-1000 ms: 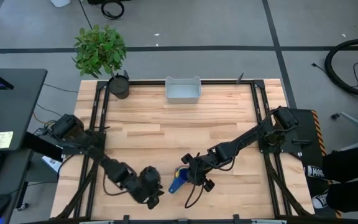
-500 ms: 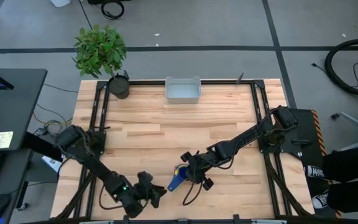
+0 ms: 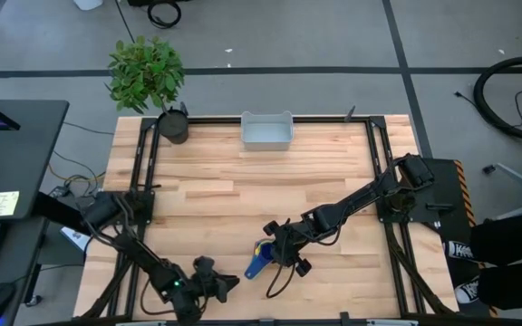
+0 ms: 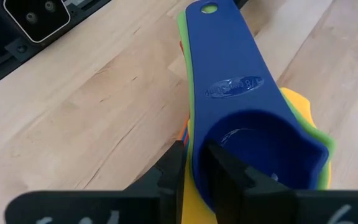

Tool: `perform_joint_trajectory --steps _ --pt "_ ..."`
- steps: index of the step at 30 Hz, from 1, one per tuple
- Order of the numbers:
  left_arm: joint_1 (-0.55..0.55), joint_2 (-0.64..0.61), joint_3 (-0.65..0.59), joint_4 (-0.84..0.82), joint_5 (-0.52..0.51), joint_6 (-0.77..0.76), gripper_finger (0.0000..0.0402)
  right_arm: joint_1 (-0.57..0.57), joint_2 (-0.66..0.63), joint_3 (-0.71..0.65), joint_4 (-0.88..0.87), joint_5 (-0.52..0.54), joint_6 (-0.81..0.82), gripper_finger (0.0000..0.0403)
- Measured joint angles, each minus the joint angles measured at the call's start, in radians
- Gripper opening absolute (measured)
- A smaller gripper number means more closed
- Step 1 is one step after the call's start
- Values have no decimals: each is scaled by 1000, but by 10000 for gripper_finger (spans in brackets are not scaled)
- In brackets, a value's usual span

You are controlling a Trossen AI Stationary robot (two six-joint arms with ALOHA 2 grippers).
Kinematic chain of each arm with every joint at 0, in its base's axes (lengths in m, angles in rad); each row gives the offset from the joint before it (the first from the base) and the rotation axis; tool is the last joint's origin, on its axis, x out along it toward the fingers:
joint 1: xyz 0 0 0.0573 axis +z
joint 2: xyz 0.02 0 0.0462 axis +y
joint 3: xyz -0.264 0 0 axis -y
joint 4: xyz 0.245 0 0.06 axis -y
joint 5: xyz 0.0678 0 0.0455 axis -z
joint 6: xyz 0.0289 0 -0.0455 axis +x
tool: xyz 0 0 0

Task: Nest measuring cups in basket
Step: Put the stacked measuring cups into the gray bin

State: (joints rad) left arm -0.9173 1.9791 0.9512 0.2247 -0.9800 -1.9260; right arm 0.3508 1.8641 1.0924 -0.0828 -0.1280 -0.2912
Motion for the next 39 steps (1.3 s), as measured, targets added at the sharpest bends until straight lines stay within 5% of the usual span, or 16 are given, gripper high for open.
perform_joint_trajectory --steps 10,16,24,39 --pt "10 20 -2 100 -15 159 134 -1 0 0 8 0 0 62" --pt "68 21 -3 118 148 462 134 -6 0 0 19 -1 0 62" --pt "123 21 -3 154 325 653 134 -18 1 0 22 -5 0 62" --pt "105 21 -3 118 158 710 134 -21 0 0 21 -3 1 62"
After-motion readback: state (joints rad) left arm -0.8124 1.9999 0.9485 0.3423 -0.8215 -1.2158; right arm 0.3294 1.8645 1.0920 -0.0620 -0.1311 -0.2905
